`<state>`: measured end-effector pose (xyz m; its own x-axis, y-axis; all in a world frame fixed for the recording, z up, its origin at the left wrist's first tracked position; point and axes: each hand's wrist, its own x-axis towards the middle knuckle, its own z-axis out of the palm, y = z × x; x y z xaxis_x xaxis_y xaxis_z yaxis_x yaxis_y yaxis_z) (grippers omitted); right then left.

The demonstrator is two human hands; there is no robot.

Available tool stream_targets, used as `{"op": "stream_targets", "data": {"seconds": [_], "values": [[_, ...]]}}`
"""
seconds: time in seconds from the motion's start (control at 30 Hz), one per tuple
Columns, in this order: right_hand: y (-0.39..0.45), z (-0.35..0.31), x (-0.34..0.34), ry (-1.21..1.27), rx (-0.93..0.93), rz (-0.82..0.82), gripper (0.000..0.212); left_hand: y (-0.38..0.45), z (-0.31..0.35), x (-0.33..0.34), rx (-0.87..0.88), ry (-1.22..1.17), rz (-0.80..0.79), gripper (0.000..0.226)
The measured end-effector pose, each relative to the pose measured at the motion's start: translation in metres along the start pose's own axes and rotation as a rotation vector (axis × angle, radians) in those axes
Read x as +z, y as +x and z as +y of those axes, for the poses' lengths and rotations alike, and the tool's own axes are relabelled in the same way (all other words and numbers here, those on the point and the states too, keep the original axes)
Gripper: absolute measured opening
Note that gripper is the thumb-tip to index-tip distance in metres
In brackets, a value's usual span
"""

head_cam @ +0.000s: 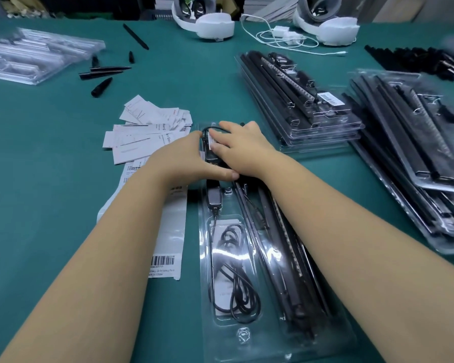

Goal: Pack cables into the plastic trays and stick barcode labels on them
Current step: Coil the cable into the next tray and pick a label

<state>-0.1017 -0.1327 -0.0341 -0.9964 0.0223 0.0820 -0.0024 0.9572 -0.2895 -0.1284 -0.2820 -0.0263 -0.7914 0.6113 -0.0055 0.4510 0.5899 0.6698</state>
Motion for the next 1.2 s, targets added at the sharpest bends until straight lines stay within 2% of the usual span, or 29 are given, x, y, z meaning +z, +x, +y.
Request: {"op": "stream_targets", "data": {"seconds": [0.07,0.17,0.3,0.4,0.5,0.6,0.7,0.87,1.03,1.2], "values": [[-0.003,0.0,-0.001,0.071,0.074,-0.002,0.044,0.001,-0.003,0.0,0.004,-0.011,0.008,0.056],[-0.004,-0.003,0.001,-0.059,0.115,-0.007,0.046,0.0,-0.005,0.001,-0.036,-0.006,0.008,0.094],[-0.001,-0.004,0.001,-0.092,0.139,-0.039,0.053,0.001,-0.003,0.0,-0.03,0.026,0.003,0.094],[0.0,-0.003,0.004,-0.079,0.167,0.026,0.068,0.002,-0.002,-0.001,-0.064,0.031,-0.032,0.113],[-0.002,-0.001,0.004,-0.025,0.144,0.096,0.07,0.002,0.0,-0.001,-0.054,0.013,-0.027,0.113],[-0.004,0.0,0.002,0.054,0.135,0.154,0.053,0.001,0.001,-0.001,-0.072,0.076,-0.007,0.108],[-0.004,-0.001,0.003,0.016,0.145,0.123,0.045,0.001,0.001,-0.001,-0.061,0.112,0.008,0.088],[-0.002,0.0,0.005,-0.065,0.138,0.07,0.046,-0.003,0.004,0.0,-0.067,0.14,0.013,0.092],[0.001,0.007,0.002,0.052,0.159,0.12,0.039,-0.011,0.01,0.003,-0.048,0.203,-0.004,0.081],[0.001,0.006,0.002,0.095,0.176,0.123,0.037,-0.017,0.019,0.0,-0.019,0.395,0.071,0.062]]}}
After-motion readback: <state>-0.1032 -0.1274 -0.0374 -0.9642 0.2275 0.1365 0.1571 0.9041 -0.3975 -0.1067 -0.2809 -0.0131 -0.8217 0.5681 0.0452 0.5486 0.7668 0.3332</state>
